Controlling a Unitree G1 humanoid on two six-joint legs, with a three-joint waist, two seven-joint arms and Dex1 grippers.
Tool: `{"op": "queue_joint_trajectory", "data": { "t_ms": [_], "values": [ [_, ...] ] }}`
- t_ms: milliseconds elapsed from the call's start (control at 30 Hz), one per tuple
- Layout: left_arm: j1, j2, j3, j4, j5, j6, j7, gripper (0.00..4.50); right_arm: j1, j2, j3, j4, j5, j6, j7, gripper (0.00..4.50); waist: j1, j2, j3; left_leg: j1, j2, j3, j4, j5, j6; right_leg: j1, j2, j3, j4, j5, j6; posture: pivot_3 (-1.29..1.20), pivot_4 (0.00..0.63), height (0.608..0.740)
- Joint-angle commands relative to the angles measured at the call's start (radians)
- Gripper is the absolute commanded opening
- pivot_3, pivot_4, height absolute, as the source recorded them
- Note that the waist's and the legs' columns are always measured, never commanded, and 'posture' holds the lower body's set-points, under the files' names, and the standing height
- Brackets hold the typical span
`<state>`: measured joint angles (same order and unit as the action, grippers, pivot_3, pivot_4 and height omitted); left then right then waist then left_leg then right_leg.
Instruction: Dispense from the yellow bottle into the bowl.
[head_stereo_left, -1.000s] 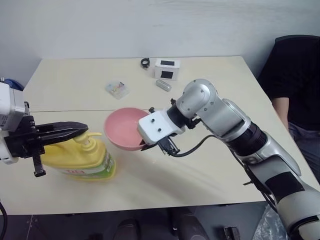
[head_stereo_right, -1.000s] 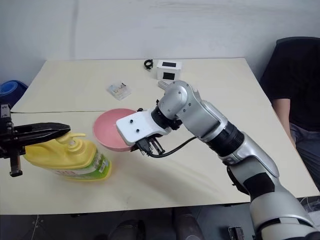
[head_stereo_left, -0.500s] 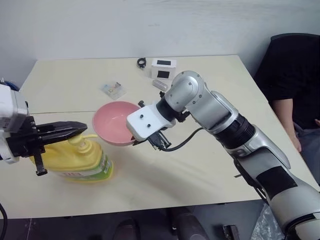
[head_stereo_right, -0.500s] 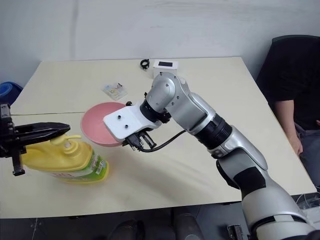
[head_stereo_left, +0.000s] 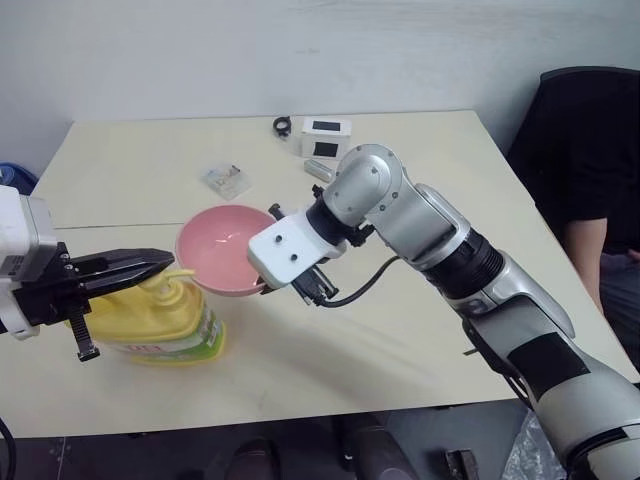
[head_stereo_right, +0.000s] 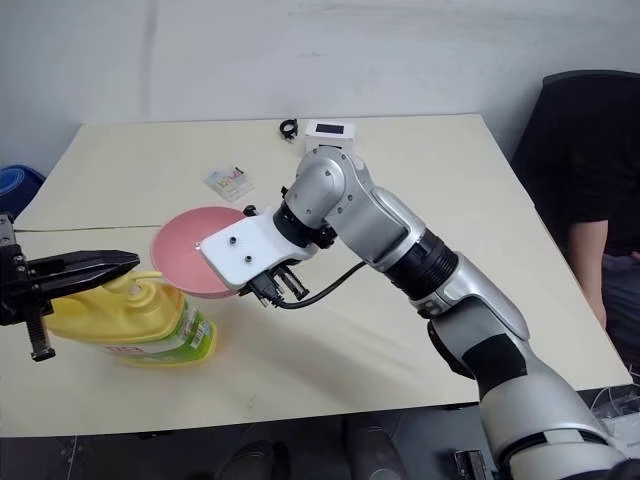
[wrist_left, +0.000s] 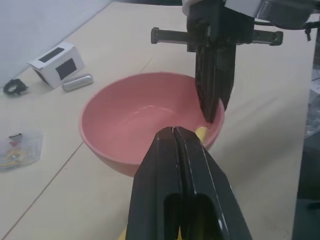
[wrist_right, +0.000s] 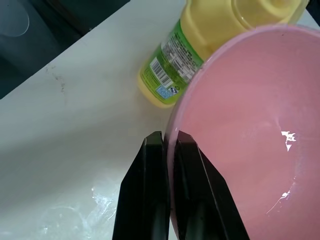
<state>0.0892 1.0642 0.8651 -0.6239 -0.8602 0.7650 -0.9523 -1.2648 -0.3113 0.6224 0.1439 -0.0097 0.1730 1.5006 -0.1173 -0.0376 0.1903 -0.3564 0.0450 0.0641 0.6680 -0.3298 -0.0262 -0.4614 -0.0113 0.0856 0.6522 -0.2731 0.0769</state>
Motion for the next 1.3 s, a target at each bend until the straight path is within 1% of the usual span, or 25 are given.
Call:
{"op": "queue_joint_trajectory", "data": {
  "t_ms": [33,367,667,867,1300],
  "values": [
    [0.039,-0.016,-0.029,-0.01,0.046,-0.017,0.007,0.04,-0.029,0.013,-0.027,-0.019,0.011,-0.018,0.013,0.0,0.0,0.0,0.0,0.0,0.0,0.0,0.0,0.0,0.0,0.0,0.0,0.0,0.0,0.0,0.0,0.0,0.15,0.74],
    [0.12,-0.016,-0.094,-0.007,0.118,-0.111,-0.01,0.04,-0.033,0.018,-0.033,-0.023,0.015,-0.031,0.03,0.0,-0.001,0.002,-0.001,0.004,0.0,0.001,-0.001,0.0,0.0,0.002,0.001,0.0,0.002,-0.001,-0.002,0.0,0.15,0.74],
    [0.111,0.007,-0.153,0.015,0.138,-0.152,0.008,0.04,-0.056,0.03,-0.034,-0.055,0.066,-0.005,0.075,0.0,-0.001,0.006,-0.003,0.005,0.0,0.001,-0.001,0.0,0.0,0.003,0.001,0.0,0.003,-0.002,-0.003,0.0,0.15,0.74],
    [0.116,0.022,-0.167,0.027,0.146,-0.165,0.002,0.04,-0.064,0.041,-0.034,-0.052,0.079,0.0,0.07,0.0,-0.002,0.008,-0.004,0.005,0.0,0.0,-0.002,0.0,0.0,0.003,0.001,0.0,0.003,-0.002,-0.003,0.0,0.15,0.74],
    [0.126,0.045,-0.214,0.055,0.21,-0.213,-0.004,0.04,-0.077,0.055,-0.035,-0.028,0.083,-0.015,0.07,0.0,-0.022,0.01,-0.006,0.006,0.001,0.0,-0.003,0.0,0.0,0.003,0.002,0.0,0.003,-0.002,-0.004,0.0,0.15,0.74]
  ]
}}
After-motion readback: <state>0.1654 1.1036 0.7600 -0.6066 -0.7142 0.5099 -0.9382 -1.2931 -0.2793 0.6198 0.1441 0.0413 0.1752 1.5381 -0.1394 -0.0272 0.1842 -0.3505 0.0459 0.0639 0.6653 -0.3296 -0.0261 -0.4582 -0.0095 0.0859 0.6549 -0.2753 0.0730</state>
